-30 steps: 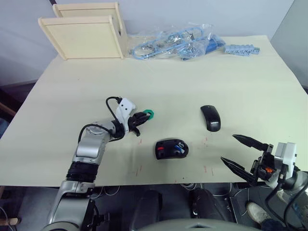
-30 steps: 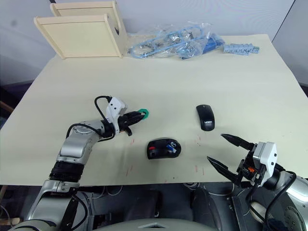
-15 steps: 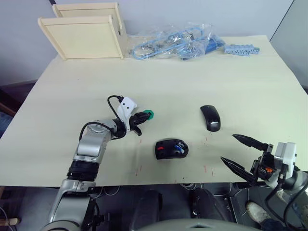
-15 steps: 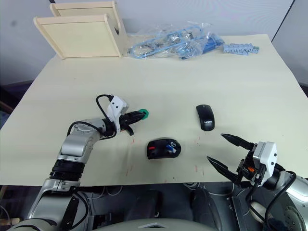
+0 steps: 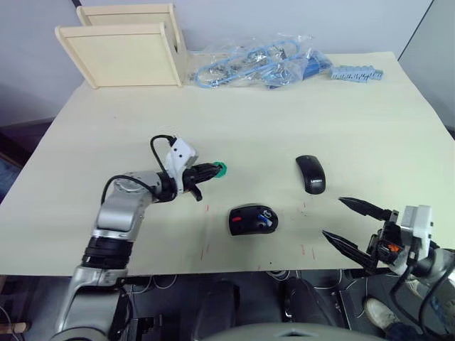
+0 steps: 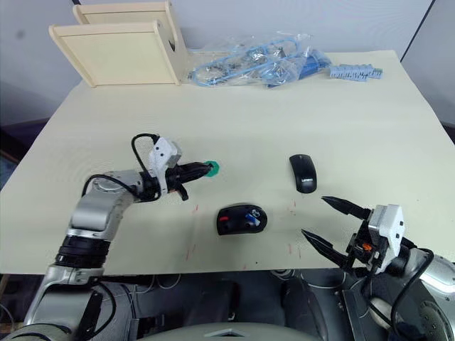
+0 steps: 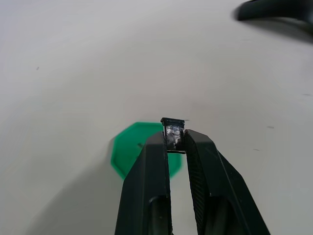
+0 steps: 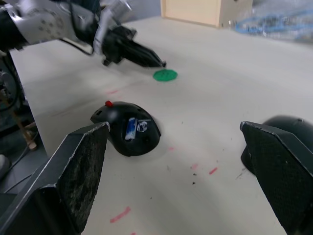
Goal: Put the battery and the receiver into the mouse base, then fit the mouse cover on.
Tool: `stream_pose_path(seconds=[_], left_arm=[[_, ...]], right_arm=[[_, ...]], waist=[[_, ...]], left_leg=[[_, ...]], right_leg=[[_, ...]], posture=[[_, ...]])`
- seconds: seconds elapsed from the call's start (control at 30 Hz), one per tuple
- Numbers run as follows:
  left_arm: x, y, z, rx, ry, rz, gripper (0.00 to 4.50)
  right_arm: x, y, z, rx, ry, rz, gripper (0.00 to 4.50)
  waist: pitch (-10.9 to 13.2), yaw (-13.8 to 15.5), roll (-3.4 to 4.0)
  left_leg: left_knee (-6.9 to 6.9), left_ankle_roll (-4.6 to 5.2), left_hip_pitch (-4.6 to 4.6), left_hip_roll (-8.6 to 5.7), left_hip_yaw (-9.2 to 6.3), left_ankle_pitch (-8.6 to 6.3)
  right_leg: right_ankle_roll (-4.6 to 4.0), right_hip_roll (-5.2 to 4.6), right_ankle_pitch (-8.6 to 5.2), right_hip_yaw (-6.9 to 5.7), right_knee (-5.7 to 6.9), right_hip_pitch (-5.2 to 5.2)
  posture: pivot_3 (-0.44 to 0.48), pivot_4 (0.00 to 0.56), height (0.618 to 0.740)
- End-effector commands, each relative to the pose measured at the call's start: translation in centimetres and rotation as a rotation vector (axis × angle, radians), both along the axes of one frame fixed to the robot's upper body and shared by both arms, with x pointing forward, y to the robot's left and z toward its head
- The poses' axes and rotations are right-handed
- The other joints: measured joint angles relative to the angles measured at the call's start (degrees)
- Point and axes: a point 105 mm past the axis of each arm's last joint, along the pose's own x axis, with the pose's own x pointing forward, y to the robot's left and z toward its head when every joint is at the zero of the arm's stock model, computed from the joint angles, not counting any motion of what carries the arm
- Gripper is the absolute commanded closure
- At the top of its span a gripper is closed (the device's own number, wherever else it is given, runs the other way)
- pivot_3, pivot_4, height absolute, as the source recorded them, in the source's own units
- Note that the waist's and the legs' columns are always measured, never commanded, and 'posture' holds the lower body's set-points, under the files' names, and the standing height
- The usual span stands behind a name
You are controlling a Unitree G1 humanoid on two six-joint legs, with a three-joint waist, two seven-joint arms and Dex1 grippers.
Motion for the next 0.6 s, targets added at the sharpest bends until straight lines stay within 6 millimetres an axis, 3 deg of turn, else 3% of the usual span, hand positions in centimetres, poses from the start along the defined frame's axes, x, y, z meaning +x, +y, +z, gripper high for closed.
stream_pose_path(seconds=[0.03,0.2,0.3,0.43,0.6], left_arm=[[-1.4,-1.0,1.9,-0.007,-0.036,-0.106,4.42],[-3.0,-2.3,3.1,0.018,-0.053,-0.233,4.42],[-3.6,-3.0,3.8,0.031,-0.066,-0.301,4.42],[-4.2,-4.3,4.8,0.049,-0.099,-0.396,4.42],[-4.0,-5.7,5.3,0.066,-0.147,-0.448,4.42]], right_arm=[[0.5,0.9,1.6,0.016,-0.034,0.009,0.00],[1.2,2.3,3.2,0.049,0.022,0.086,0.00],[2.8,2.1,3.3,-0.070,0.029,-0.016,0.00],[3.3,3.7,3.9,0.014,0.225,0.120,0.00],[4.6,5.1,4.2,0.008,0.345,0.153,0.00]], waist=[[0.0,0.0,-0.01],[0.0,0.0,-0.02],[0.0,0.0,-0.01],[0.1,0.0,-0.06],[0.1,0.0,-0.08]], left_leg=[[0.00,0.00,0.00,0.00,0.00,0.00],[0.01,0.00,-0.02,0.00,0.01,0.00],[0.00,0.00,-0.03,0.00,0.01,0.00],[0.03,0.00,-0.09,-0.01,0.08,0.00],[0.03,0.01,-0.11,-0.02,0.08,0.00]], right_leg=[[0.00,0.00,0.00,0.00,0.00,0.00],[0.00,0.00,0.00,-0.01,-0.01,0.00],[0.00,0.01,0.00,-0.01,0.01,-0.02],[-0.01,0.03,-0.01,-0.11,-0.02,-0.02],[-0.01,0.02,0.00,-0.12,-0.04,-0.01]], posture=[[0.000,0.150,0.740],[0.000,0.150,0.740],[0.000,0.150,0.740],[0.000,0.150,0.740],[0.000,0.150,0.740]])
